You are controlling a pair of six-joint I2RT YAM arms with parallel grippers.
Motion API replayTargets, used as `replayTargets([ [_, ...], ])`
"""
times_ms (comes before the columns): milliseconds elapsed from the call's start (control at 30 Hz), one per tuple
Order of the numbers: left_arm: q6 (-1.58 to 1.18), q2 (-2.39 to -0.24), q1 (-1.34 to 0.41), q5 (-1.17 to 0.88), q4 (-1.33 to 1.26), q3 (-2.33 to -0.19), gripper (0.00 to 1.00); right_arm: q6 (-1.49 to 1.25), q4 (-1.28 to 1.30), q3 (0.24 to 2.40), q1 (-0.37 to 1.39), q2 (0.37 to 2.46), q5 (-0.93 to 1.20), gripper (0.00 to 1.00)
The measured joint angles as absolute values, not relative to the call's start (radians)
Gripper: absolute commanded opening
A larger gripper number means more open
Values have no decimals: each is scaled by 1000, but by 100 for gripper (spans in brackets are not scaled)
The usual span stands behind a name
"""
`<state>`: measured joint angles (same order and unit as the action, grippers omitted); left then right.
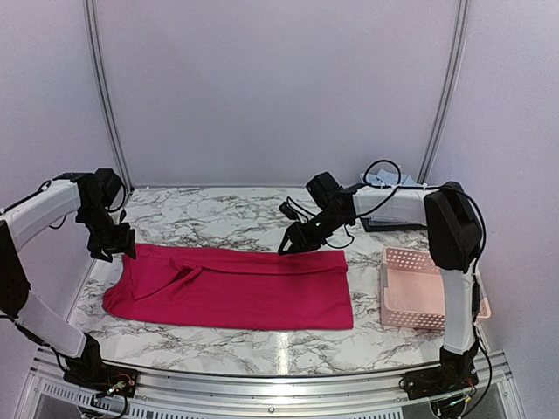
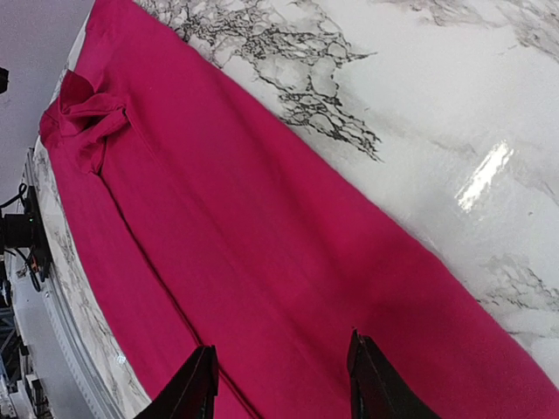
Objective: Fold and stack the mixed laundry pile
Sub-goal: Smooth out the rectangle-folded T-shirt at the center of the board.
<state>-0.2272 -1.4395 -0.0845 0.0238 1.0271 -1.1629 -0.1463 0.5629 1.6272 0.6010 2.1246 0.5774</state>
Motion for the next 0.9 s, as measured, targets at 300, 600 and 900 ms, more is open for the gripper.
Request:
replayTargets([
  [300,-217,-1524,-87,-231,797,-1170,72,-138,564,1561,576,2075,578,47],
  [600,-239,-1781,-97,-375,560,-1210,42,-139,559,1478,538,2018,578,47],
  [900,-196,-1746,-208,-412,588,-1072,23,-142,562,1450,461,1987,546,46],
])
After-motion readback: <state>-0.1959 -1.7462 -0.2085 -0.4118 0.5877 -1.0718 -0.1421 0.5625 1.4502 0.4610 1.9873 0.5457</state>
